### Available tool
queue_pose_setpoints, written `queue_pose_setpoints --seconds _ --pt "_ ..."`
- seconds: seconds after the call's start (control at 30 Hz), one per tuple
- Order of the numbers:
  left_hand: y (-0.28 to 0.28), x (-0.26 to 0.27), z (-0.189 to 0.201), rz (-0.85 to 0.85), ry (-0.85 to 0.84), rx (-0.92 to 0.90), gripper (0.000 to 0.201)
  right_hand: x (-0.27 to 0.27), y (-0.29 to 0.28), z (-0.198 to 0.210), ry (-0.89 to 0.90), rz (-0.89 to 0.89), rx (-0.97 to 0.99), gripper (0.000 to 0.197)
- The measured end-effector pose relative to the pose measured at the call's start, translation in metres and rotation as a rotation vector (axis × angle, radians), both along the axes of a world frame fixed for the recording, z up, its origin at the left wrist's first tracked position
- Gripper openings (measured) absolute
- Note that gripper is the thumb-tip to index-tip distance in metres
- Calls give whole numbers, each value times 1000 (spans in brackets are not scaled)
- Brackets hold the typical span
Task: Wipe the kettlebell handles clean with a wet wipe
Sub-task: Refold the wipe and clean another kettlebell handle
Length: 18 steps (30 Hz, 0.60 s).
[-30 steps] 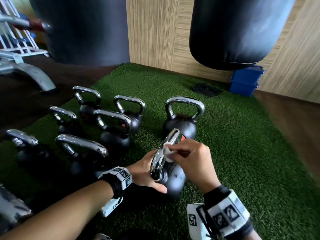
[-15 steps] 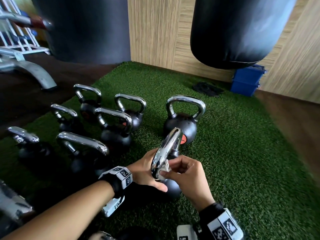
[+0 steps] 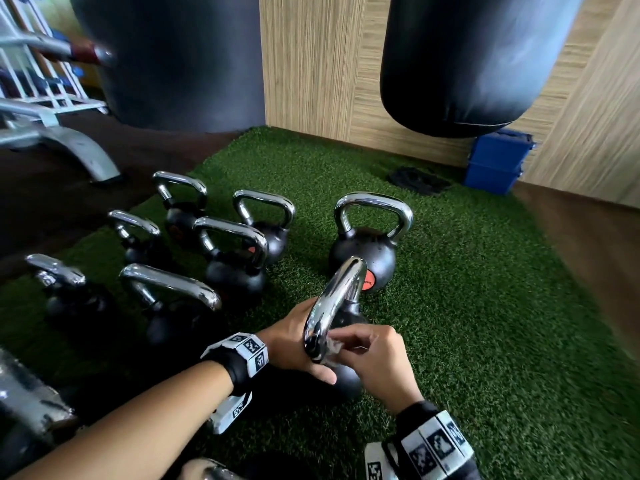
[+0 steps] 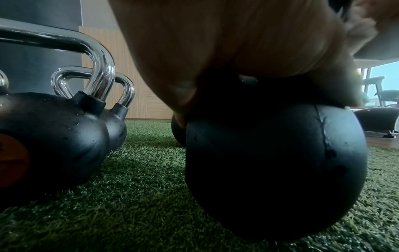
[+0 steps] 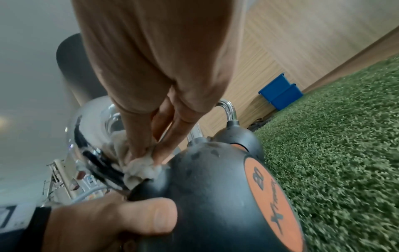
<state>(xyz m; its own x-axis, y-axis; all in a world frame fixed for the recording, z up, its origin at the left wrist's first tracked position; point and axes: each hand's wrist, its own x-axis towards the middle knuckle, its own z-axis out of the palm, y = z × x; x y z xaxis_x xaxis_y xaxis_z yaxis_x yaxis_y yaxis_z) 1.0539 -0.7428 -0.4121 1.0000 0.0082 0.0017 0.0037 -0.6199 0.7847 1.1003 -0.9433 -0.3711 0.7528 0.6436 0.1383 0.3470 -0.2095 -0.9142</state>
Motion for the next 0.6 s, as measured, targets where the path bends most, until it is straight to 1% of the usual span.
queue_pose_setpoints --seconds 0.03,0.1,0.17,0.2,0.23,0.27,0.3,0.33,0.37,0.4,0.43,0.47,0.5,0.57,0.6 --pt "0 -1 2 -34 -19 -2 113 4 1 3 4 23 -12 30" --pt "-3 -3 6 -96 -80 50 102 13 5 12 46 79 -34 31" --pt "-4 2 10 -161 -119 251 84 22 10 20 40 165 -125 31" --pt "-3 4 9 -183 -111 330 79 26 13 23 -13 216 -207 28" --pt "-2 5 6 -185 -90 362 81 29 15 25 -81 267 -291 22" --pt "0 4 0 -163 -79 354 89 30 17 27 -143 303 -349 15" --pt "2 3 -4 -133 -77 316 99 31 19 29 -179 320 -377 11" --pt "3 0 -6 -94 -61 231 108 33 20 31 -179 334 -367 11" --pt "4 -2 -7 -65 -68 159 113 34 20 33 -148 360 -327 13" --pt "3 -4 -6 -46 -54 93 111 34 20 35 -87 399 -269 18" --pt "3 -5 -6 -39 -34 62 106 34 18 36 -20 437 -213 24" --pt "3 -4 -6 -26 -9 74 100 35 18 36 28 466 -173 33" --pt "3 -5 -6 -36 9 78 100 36 18 35 48 486 -156 36" --pt "10 -5 -12 -51 -11 152 124 38 21 31 33 499 -185 31" --pt "11 -6 -10 -36 26 154 132 40 23 29 26 497 -208 29"
